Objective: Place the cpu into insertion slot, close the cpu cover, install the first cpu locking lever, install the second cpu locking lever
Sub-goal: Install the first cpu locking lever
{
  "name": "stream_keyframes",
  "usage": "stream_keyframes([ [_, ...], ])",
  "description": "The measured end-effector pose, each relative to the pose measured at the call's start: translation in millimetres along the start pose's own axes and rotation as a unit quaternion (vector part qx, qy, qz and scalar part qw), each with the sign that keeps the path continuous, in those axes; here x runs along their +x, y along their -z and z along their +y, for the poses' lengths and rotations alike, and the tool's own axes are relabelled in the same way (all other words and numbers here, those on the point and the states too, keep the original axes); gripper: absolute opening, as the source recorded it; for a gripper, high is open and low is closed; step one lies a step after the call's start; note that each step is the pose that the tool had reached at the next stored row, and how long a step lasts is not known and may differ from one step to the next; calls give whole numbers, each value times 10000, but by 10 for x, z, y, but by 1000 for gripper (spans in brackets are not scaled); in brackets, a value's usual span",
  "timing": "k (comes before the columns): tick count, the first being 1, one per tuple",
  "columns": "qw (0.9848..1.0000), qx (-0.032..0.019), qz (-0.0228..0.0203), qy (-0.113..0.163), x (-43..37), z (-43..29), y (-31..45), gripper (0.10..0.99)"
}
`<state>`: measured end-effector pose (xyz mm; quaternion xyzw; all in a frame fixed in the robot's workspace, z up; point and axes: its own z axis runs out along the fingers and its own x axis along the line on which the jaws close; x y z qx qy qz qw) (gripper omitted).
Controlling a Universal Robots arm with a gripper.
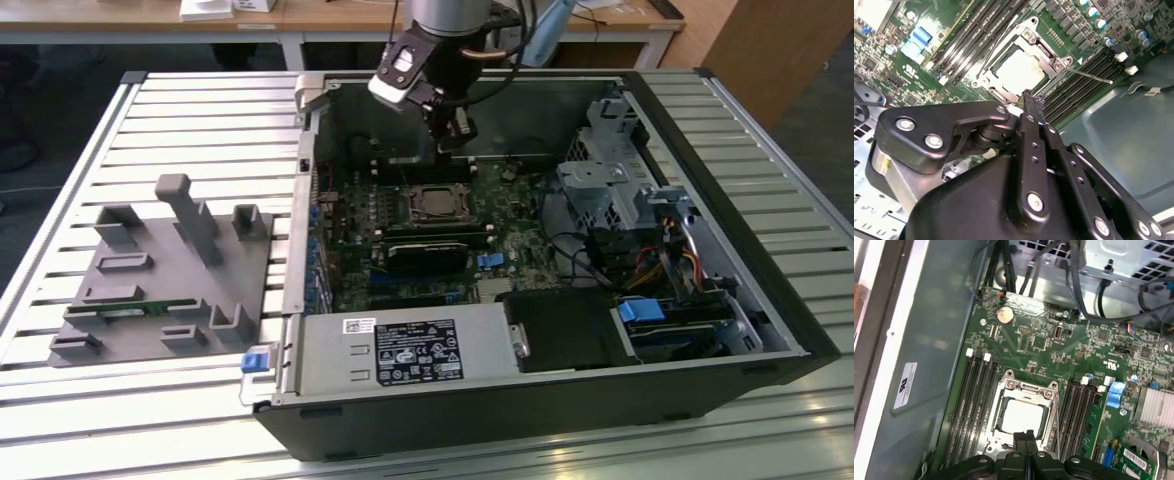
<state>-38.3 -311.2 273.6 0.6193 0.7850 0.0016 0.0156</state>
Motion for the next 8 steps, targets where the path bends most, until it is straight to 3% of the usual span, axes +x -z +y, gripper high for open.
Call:
stream_keyframes([
  [8,9993,-9,8,386,0,0,0,118],
])
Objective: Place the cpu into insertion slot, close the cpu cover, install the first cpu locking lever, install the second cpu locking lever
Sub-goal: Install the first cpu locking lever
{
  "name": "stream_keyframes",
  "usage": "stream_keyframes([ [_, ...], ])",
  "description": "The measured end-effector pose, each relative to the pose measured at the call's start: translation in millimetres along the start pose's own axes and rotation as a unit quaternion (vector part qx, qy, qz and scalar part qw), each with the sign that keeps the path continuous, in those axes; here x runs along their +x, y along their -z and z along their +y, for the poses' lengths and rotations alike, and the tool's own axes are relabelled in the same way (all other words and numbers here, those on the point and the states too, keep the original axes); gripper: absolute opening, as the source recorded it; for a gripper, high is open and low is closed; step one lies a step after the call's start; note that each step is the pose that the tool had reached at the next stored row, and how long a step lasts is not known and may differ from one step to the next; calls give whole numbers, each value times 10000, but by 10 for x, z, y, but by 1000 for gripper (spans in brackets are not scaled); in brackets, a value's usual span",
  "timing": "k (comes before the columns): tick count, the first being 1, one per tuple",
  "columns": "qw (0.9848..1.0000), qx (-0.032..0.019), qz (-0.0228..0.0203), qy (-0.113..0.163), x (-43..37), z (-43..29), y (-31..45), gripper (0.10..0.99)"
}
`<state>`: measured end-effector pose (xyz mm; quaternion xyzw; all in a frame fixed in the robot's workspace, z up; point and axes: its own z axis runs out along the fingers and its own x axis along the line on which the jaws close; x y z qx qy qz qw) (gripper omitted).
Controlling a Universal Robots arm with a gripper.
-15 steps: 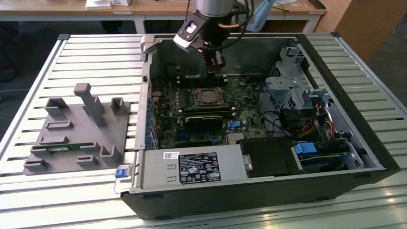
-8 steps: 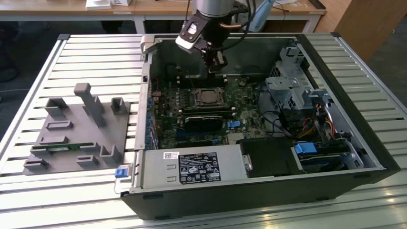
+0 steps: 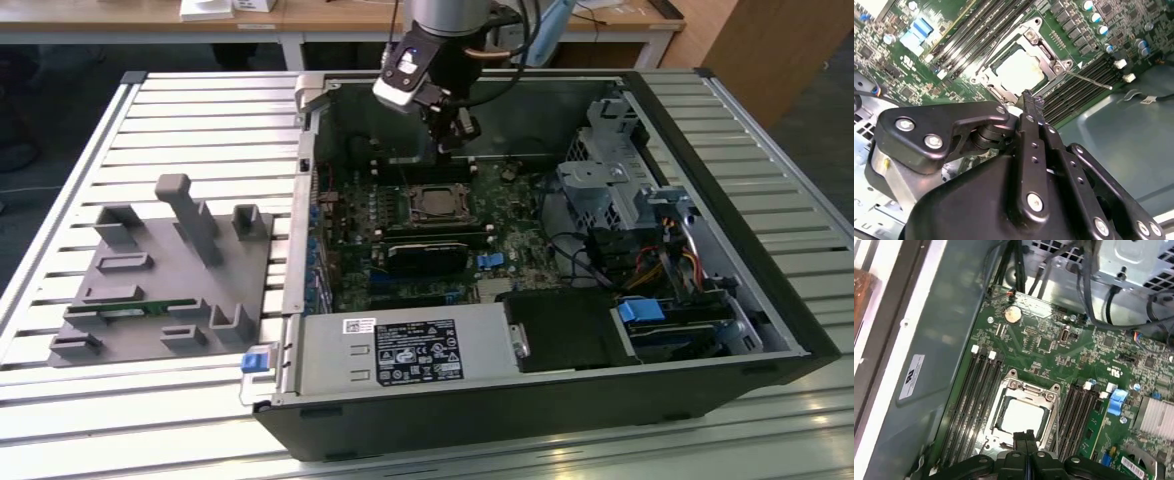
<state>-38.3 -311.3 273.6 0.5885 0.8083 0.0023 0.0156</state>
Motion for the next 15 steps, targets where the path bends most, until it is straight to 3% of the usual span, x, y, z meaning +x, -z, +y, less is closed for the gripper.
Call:
stream_keyframes([
  [6,9991,-10,9,430,0,0,0,118],
  [15,9951,-28,20,992,0,0,-1,118],
])
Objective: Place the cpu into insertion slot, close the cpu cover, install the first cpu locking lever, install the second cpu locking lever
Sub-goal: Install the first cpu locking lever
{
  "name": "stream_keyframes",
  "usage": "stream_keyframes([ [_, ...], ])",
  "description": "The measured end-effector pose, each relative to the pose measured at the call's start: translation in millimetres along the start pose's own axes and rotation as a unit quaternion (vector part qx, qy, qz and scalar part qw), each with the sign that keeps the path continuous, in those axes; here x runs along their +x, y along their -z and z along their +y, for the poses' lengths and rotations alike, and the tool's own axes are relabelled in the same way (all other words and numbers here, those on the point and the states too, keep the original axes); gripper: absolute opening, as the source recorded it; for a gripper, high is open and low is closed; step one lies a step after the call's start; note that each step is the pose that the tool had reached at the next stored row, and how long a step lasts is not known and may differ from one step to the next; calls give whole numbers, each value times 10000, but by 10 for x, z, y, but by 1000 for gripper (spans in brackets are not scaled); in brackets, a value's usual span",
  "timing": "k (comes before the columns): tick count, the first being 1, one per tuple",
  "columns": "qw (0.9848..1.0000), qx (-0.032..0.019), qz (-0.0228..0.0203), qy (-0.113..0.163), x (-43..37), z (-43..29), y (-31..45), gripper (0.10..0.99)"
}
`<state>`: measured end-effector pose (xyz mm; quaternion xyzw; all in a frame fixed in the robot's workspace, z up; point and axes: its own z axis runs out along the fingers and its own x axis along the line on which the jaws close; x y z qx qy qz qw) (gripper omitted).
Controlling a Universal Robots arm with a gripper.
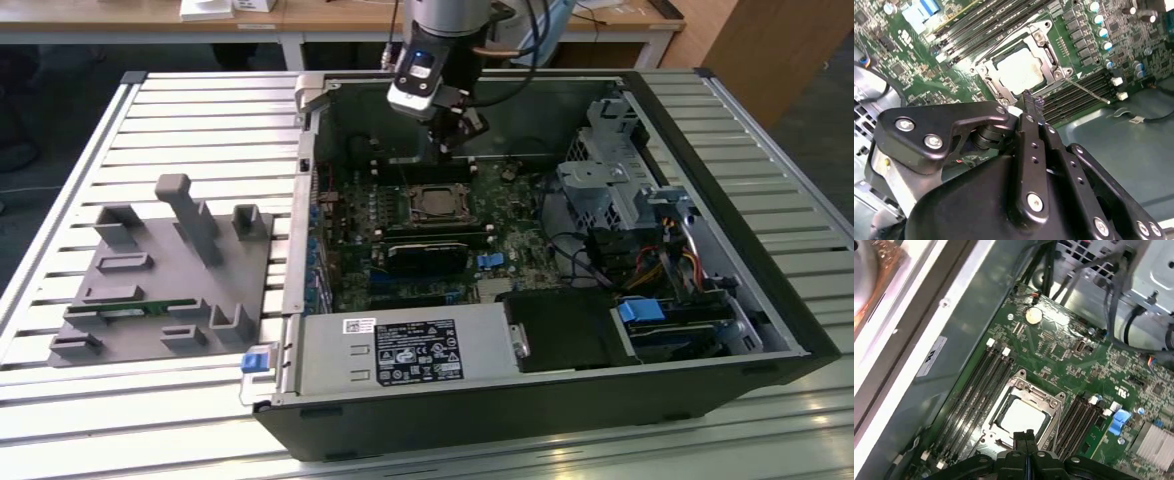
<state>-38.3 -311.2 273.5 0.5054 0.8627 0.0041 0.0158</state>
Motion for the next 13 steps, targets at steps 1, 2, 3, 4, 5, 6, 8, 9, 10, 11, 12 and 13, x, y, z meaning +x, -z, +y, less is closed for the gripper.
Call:
stream_keyframes([
  [1,10000,-3,1,82,0,0,0,118],
  [2,9999,-5,3,169,0,0,-1,118],
  [3,9997,-7,5,259,0,0,-1,118],
  [4,9994,-9,7,348,0,0,-1,118],
  [5,9990,-11,9,440,0,-1,-1,118],
  [6,9986,-13,11,530,0,0,-1,118],
  [8,9975,-17,15,710,0,0,-1,118],
  [9,9968,-20,18,799,0,0,-2,118],
  [10,9960,-22,20,897,0,0,-2,118],
  [11,9951,-24,22,986,0,0,-2,118],
  [12,9943,-26,24,1069,0,0,-2,118],
  [13,9935,-28,25,1140,0,0,-2,118],
])
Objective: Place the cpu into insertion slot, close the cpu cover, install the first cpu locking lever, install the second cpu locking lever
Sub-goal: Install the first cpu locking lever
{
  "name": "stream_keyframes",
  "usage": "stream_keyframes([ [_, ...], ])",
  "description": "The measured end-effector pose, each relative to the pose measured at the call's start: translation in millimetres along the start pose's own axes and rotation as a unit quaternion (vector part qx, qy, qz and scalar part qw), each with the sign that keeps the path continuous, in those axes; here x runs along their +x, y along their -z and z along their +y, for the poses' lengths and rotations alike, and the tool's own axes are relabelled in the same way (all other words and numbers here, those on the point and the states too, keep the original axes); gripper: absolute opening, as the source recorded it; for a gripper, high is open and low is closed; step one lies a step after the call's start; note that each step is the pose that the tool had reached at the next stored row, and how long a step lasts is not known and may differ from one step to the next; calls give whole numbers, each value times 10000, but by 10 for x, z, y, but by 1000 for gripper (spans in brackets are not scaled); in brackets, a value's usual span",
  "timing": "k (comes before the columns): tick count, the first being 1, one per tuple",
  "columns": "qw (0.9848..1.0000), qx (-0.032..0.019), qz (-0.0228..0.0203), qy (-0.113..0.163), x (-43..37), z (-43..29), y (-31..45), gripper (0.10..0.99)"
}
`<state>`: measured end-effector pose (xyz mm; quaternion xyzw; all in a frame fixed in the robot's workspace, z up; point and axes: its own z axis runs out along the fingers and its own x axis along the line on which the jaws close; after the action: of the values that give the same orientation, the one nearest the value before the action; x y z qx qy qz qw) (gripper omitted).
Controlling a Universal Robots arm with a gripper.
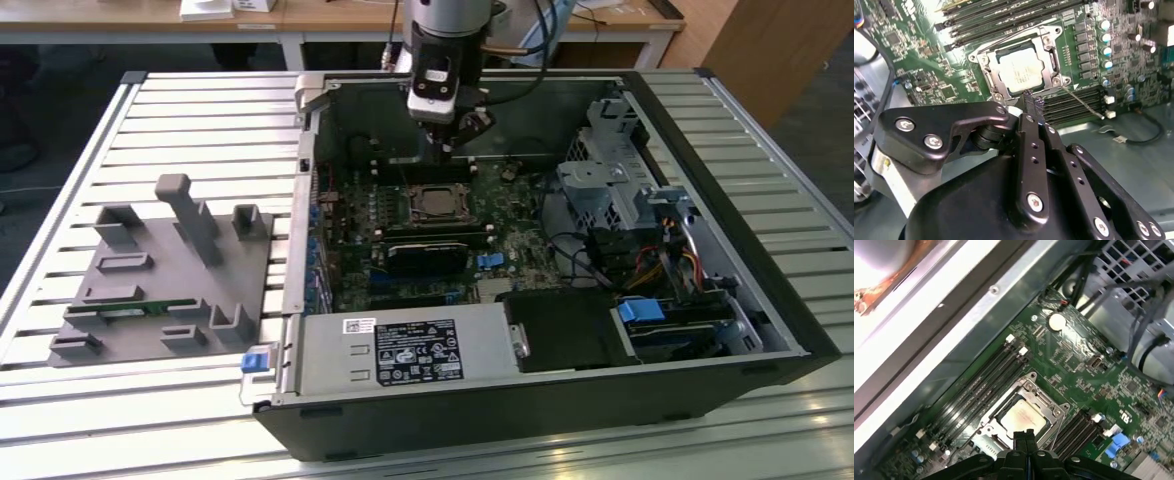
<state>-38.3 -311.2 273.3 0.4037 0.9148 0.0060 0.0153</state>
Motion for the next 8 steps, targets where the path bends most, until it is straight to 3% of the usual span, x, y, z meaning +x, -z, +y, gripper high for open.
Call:
stream_keyframes([
  [8,9994,-8,8,350,0,0,0,118],
])
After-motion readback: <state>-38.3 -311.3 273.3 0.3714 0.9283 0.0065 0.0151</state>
